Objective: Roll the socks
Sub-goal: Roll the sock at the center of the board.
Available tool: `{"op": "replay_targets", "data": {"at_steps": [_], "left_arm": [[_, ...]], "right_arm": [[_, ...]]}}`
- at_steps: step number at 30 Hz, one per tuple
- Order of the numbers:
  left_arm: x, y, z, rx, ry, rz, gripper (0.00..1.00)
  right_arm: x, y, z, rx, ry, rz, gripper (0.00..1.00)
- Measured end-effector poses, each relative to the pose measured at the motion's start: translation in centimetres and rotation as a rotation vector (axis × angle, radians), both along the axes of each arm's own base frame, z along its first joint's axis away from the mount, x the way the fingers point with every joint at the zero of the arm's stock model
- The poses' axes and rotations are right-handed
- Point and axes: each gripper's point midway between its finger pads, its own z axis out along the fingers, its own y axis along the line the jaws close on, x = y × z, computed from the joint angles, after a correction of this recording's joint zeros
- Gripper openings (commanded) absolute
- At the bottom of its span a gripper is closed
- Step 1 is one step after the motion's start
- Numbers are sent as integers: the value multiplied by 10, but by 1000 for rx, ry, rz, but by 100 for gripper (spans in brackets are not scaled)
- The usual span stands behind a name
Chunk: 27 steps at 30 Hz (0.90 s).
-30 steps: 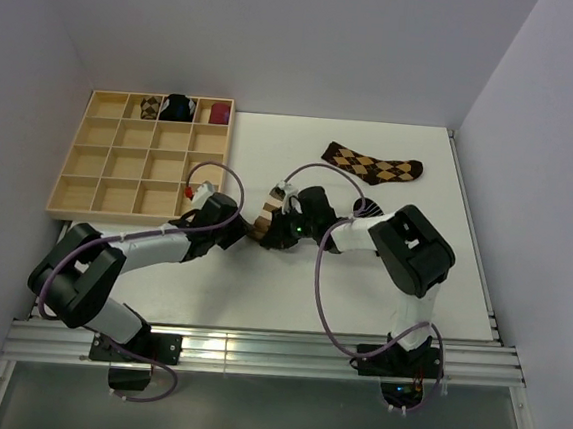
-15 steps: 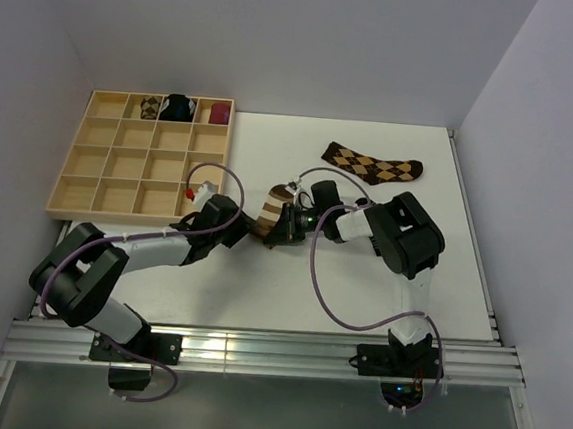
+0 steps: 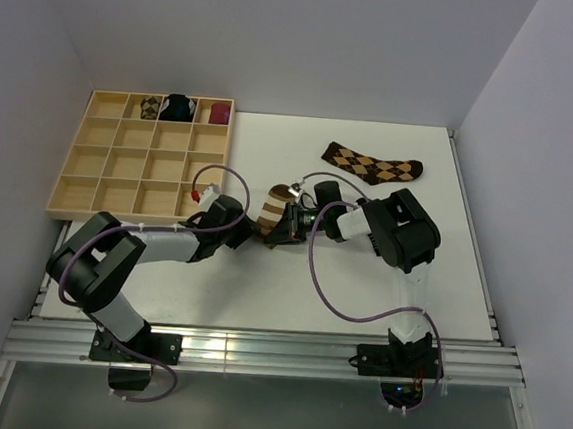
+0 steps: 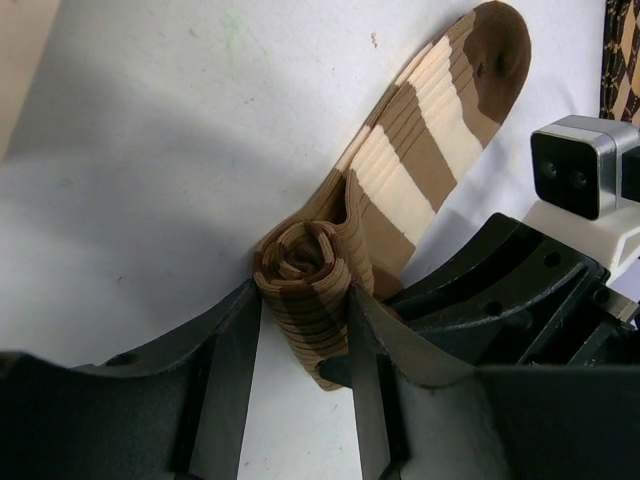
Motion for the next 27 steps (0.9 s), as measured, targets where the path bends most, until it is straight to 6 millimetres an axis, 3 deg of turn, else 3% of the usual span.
{"op": "replay_targets", "data": {"at_steps": [5,9,12,17,27], "left_arm": [[5,-4,-5,5,9,2,35],[9,-7,-7,7,20,5,24],[14,-12,-7,9,26,-3,21],[17,-21,-6,30,37,-39,18],[18,-22,-5,105,58,-90,17]], "right_arm": [[0,0,0,2,10,-3,3],[0,-1,0,1,9,-4,17],[2,-4,2,-16,-12,-19,30],[3,-13,9,-95,-111,-51,43],[-1,-38,32,-370,-482,-144,48]]}}
